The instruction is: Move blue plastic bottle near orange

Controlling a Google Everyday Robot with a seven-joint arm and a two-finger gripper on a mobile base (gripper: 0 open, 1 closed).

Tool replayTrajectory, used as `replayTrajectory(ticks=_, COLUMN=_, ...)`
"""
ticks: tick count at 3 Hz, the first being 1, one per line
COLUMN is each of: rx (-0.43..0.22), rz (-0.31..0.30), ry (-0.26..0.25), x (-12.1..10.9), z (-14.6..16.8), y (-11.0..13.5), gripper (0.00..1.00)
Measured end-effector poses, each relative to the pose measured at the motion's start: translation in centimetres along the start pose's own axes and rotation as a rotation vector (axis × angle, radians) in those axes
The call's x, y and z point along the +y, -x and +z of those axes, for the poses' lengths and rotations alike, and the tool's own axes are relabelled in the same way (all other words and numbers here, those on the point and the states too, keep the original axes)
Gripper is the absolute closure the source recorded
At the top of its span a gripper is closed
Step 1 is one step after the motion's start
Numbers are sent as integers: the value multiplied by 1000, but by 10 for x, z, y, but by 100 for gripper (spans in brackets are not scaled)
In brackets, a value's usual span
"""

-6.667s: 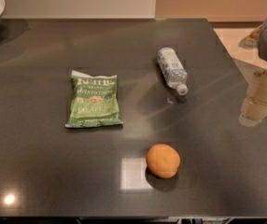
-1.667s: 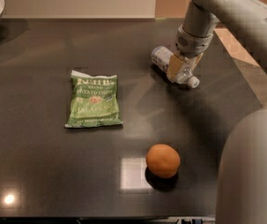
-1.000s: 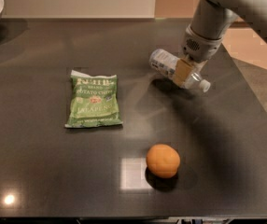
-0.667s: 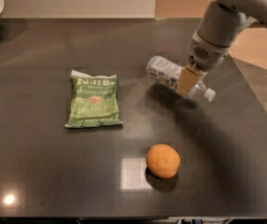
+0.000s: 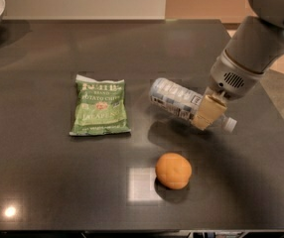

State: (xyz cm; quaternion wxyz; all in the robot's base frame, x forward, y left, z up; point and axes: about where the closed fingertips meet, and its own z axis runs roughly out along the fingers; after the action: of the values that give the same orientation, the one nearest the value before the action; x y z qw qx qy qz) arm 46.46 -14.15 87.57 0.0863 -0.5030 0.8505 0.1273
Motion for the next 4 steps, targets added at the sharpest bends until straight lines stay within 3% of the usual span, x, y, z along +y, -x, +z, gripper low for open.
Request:
replayTrajectory(ticks=1, rx=1, rz=-42, ry=57, x=24, z=4, y=-17, gripper=82)
replayTrajectory(ticks=4, rx=37, rz=-108, ry=164, x=67, z=10, y=-51, gripper=13)
